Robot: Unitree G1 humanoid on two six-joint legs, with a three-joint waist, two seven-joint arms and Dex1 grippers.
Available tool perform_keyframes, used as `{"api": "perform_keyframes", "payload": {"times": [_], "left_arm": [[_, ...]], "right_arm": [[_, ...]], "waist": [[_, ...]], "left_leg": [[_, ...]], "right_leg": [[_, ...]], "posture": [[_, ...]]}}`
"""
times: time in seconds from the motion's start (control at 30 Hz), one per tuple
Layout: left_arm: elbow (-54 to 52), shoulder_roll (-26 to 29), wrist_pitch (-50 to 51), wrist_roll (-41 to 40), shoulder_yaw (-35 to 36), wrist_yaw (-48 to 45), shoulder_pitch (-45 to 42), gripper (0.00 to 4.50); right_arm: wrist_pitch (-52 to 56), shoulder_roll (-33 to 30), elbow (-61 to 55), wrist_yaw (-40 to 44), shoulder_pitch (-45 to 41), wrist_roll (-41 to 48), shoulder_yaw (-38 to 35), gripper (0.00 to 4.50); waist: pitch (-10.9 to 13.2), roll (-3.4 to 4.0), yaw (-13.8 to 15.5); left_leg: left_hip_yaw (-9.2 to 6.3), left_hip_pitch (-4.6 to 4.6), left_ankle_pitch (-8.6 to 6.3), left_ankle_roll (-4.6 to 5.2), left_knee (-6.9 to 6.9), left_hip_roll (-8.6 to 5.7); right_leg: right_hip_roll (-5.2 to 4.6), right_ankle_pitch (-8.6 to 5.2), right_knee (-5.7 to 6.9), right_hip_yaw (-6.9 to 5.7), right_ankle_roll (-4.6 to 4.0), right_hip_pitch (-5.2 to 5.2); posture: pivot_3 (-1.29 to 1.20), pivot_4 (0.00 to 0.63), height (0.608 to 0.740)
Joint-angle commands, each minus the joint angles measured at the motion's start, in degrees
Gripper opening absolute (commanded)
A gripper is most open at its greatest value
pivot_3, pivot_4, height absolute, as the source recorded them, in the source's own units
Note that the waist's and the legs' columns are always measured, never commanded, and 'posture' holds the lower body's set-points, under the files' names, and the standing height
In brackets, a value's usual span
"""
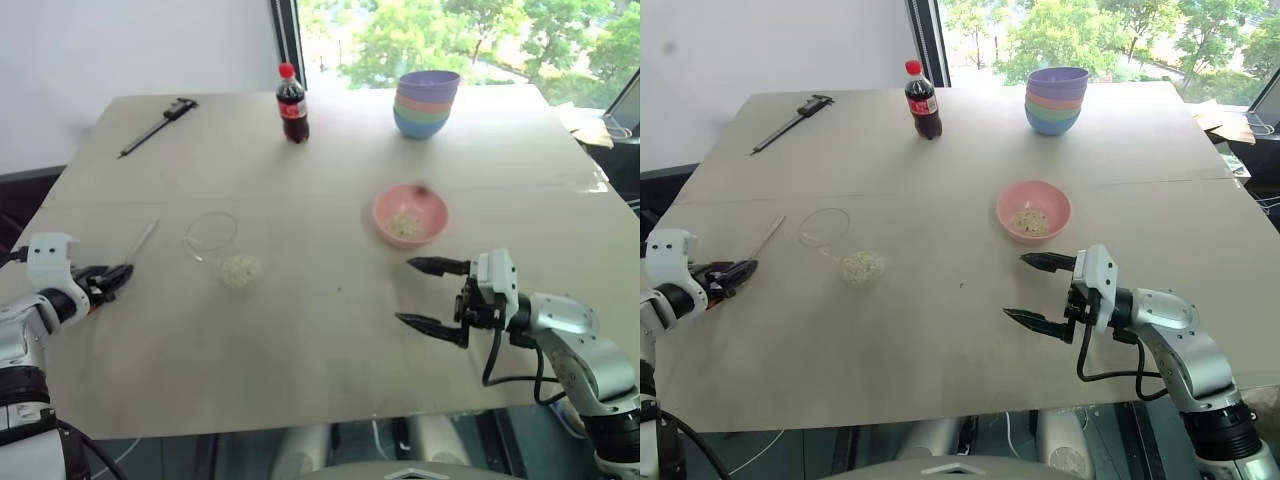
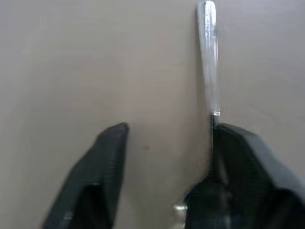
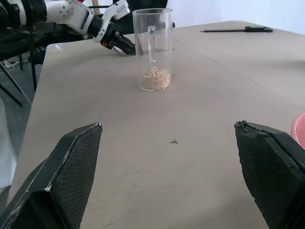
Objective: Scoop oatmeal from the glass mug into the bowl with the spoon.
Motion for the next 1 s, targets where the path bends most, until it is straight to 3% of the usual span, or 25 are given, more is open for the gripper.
{"api": "perform_keyframes", "payload": {"times": [0.03, 0.1, 0.13, 0.4, 0.67, 1.0], "left_arm": [[4.1, -0.3, -0.5, 2.0, -3.3, -3.6, 0.6, 1.01], [4.8, -0.5, -1.3, 2.1, -3.0, -3.4, 0.6, 0.05], [4.6, -0.7, -2.4, 2.1, -2.7, -3.3, 0.9, 0.02], [-3.0, -3.7, -8.9, -1.6, 4.8, 1.8, 3.4, 0.02], [-26.6, -6.2, -4.9, -9.7, 13.5, 8.7, 3.6, 0.02], [-54.6, -6.9, 8.0, -19.1, 8.8, 16.3, -4.4, 0.02]], "right_arm": [[-1.2, 0.2, -1.2, -0.6, 0.0, 0.4, -1.5, 4.5], [-1.3, 0.2, -1.1, -0.8, 0.1, 0.4, -1.5, 4.5], [-1.3, 0.2, -1.0, -0.9, 0.0, 0.4, -1.5, 4.5], [-1.6, 0.6, 0.5, -0.7, -1.4, 0.3, -1.0, 4.5], [0.3, 1.8, 2.1, -1.5, -4.3, 1.9, -1.4, 4.5], [7.6, 3.9, 3.3, -6.3, -12.5, 6.8, -4.4, 4.5]], "waist": [[0.0, 0.07, 0.0], [-0.1, 0.16, 0.0], [-0.1, 0.22, 0.0], [-0.1, 0.25, 0.1], [0.1, -0.62, 0.0], [0.1, -0.6, 0.0]], "left_leg": [[0.01, 0.0, 0.0, 0.0, 0.0, -0.01], [0.01, -0.01, 0.0, 0.01, 0.0, -0.03], [0.01, -0.01, -0.01, 0.01, 0.0, -0.04], [-0.03, -0.02, -0.02, 0.03, -0.02, -0.01], [-0.24, -0.28, 0.04, -0.11, -0.02, 0.02], [-0.23, -1.08, 0.14, -0.27, -0.04, -0.08]], "right_leg": [[-0.01, 0.0, 0.0, 0.01, 0.0, 0.0], [-0.04, 0.0, -0.01, 0.02, 0.01, 0.0], [-0.06, 0.0, -0.01, 0.02, 0.01, 0.0], [-0.35, 0.01, 0.01, -0.01, 0.0, -0.02], [-0.41, 0.02, -0.04, 0.04, -0.02, -0.14], [-0.45, 0.04, 0.06, 0.06, -0.01, -1.0]], "posture": [[0.0, 0.15, 0.74], [0.0, 0.15, 0.74], [0.0, 0.15, 0.74], [0.0, 0.15, 0.74], [0.0, 0.15, 0.74], [0.0, 0.15, 0.74]]}}
